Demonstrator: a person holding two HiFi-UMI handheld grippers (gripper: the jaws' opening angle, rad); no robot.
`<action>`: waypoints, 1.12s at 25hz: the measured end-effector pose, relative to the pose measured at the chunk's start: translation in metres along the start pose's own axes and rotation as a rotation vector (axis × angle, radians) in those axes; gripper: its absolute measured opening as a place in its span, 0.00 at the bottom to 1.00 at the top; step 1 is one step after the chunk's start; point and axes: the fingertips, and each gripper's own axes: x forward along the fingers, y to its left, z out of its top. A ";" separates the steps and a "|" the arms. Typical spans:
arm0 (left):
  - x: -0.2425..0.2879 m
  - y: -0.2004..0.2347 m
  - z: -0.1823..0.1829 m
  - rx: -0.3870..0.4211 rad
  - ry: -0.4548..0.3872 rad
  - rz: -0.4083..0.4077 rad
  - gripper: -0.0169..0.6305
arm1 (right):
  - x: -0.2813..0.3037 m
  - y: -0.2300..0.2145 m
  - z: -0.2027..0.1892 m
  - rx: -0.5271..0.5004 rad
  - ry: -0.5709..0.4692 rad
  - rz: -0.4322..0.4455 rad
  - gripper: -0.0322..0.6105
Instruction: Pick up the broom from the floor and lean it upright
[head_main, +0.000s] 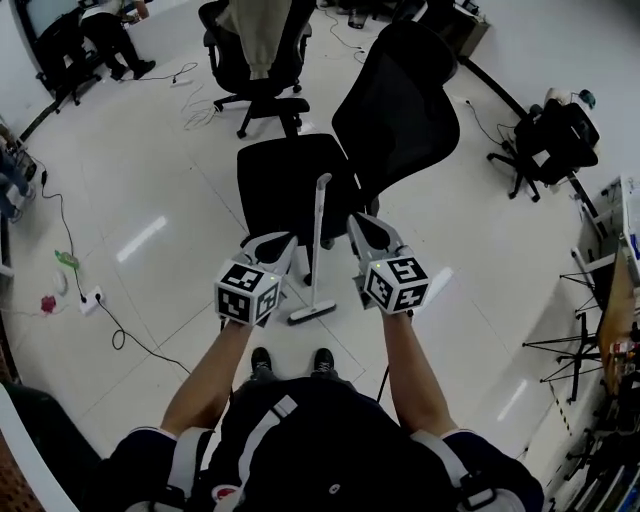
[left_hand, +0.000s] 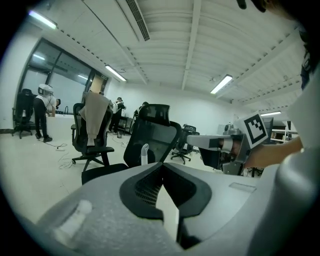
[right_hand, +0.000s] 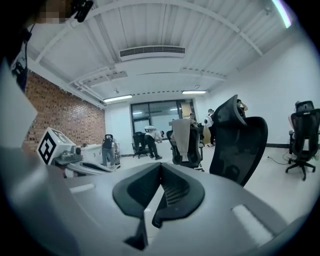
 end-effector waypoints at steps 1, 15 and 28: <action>-0.003 -0.004 0.005 0.000 -0.006 -0.011 0.03 | -0.007 0.005 0.004 0.005 -0.014 0.000 0.06; -0.020 -0.045 0.060 0.114 -0.067 -0.114 0.03 | -0.047 0.049 0.029 0.046 -0.118 0.006 0.06; -0.021 -0.041 0.069 0.108 -0.089 -0.089 0.03 | -0.041 0.052 0.040 0.023 -0.122 0.041 0.06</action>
